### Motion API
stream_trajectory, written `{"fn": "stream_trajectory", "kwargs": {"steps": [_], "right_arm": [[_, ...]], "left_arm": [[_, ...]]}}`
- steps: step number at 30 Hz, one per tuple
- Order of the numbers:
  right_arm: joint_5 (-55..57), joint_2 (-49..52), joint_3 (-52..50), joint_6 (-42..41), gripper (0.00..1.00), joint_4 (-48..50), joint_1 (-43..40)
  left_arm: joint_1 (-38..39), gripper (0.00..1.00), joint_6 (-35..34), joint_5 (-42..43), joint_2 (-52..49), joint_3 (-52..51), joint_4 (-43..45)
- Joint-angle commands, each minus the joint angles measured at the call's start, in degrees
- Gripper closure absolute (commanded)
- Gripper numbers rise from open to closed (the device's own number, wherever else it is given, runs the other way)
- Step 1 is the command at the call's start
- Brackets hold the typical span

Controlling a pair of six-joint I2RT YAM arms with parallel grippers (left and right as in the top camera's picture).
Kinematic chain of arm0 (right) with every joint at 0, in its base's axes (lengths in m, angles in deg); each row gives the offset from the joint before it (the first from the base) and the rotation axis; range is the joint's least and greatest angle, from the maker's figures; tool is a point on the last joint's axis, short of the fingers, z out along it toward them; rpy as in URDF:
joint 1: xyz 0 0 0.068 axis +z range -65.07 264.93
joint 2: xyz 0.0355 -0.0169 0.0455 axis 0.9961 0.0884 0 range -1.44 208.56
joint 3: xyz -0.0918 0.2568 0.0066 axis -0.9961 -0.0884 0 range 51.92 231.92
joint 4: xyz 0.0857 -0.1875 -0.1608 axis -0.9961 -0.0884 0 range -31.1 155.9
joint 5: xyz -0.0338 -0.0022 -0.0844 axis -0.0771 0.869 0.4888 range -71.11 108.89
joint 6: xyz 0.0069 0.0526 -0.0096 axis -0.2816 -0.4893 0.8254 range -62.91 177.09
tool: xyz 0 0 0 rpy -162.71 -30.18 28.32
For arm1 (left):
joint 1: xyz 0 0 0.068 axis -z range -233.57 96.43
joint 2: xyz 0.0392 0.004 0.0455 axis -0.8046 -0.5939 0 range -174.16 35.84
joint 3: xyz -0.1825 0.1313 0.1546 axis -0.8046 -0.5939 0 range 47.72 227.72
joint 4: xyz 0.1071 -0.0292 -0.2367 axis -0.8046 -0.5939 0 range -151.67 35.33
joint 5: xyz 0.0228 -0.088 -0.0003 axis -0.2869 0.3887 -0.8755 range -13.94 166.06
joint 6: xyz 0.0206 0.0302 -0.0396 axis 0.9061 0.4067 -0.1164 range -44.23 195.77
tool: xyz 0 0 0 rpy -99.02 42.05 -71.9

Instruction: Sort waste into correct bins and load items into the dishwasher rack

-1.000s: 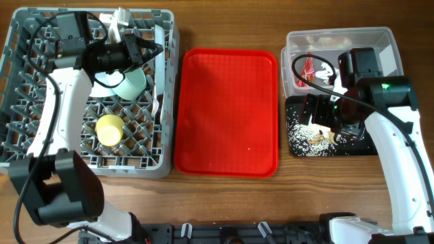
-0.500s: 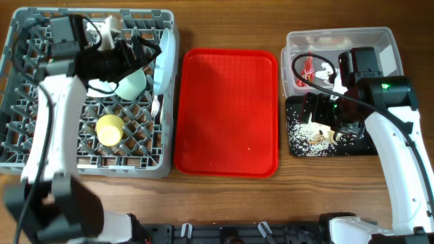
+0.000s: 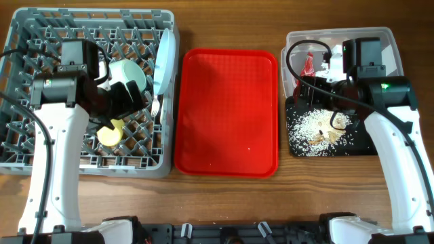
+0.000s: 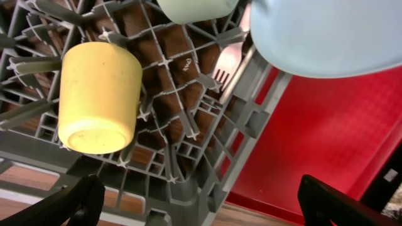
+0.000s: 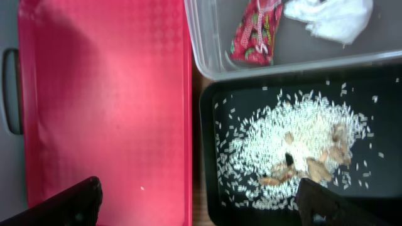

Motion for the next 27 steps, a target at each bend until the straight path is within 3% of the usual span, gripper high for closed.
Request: {"fn": "stream_trajectory", "kwargs": {"steps": [1,5,13,18,27], "right_arm": [[-0.4,-2.5,0.2,-2.3,0.0,-1.7,-0.1],[0.1,-12.5,-3.8,-3.0,0.0,2.1,-0.1],[5.2,-40.7,-16.0,-2.9,0.0,3.1,-0.1],[5.2,-47.8,-16.4,-3.0,0.0,-0.3,-0.1],[5.2,-47.7,-16.4,-3.0,0.0,-0.3,-0.1]], "left_arm": [[0.3,0.0,1.0,-2.1,8.4,-5.2,2.6],[1.7,0.0,4.4,-1.6,23.2,-14.5,8.0],[6.6,0.0,2.5,-1.4,46.1,-28.9,13.6],[6.6,0.0,2.3,-1.4,49.7,-29.3,13.7],[6.6,0.0,2.3,-1.4,49.4,-29.3,13.1]]}}
